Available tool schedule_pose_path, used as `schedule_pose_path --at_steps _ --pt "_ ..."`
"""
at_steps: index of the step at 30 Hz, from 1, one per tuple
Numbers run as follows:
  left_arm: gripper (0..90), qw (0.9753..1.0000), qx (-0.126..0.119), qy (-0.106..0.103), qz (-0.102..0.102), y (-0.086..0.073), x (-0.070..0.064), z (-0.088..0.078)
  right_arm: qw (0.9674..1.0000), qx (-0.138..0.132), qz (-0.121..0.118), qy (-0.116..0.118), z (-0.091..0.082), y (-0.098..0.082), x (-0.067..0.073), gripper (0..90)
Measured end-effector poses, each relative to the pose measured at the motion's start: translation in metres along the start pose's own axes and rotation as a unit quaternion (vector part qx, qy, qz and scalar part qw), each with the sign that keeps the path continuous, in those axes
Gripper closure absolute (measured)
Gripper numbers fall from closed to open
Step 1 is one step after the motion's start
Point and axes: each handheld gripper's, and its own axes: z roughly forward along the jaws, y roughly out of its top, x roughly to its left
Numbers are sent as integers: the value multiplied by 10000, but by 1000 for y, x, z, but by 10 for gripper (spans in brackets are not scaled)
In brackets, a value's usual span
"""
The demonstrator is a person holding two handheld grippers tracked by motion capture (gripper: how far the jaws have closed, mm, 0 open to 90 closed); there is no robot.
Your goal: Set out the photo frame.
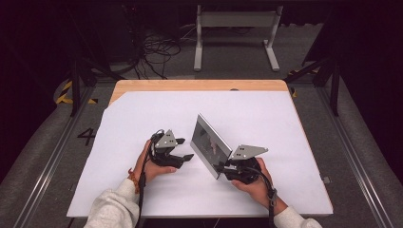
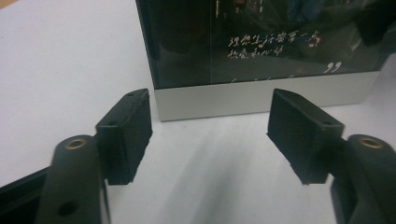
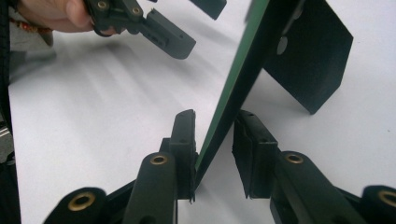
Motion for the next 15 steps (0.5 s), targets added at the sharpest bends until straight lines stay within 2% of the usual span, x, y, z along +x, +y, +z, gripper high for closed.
schedule_pose_path --at_steps 4,6,8,12,15 --pt "218 10000 1 -30 -17 5 5 4 9999 -53 66 -70 -3 -4 3 705" --pt "212 10000 -15 -31 -15 5 6 7 9999 -84 87 -105 -4 -5 3 703" --pt "198 10000 31 -55 -26 6 8 10 9998 -137 111 -45 -5 -7 3 758" --pt "188 10000 17 -62 -68 8 12 15 9999 -115 20 -117 -5 -7 5 771" --pt "187 9999 -74 -59 -129 9 13 17 9999 -102 58 -103 -6 -7 3 778"
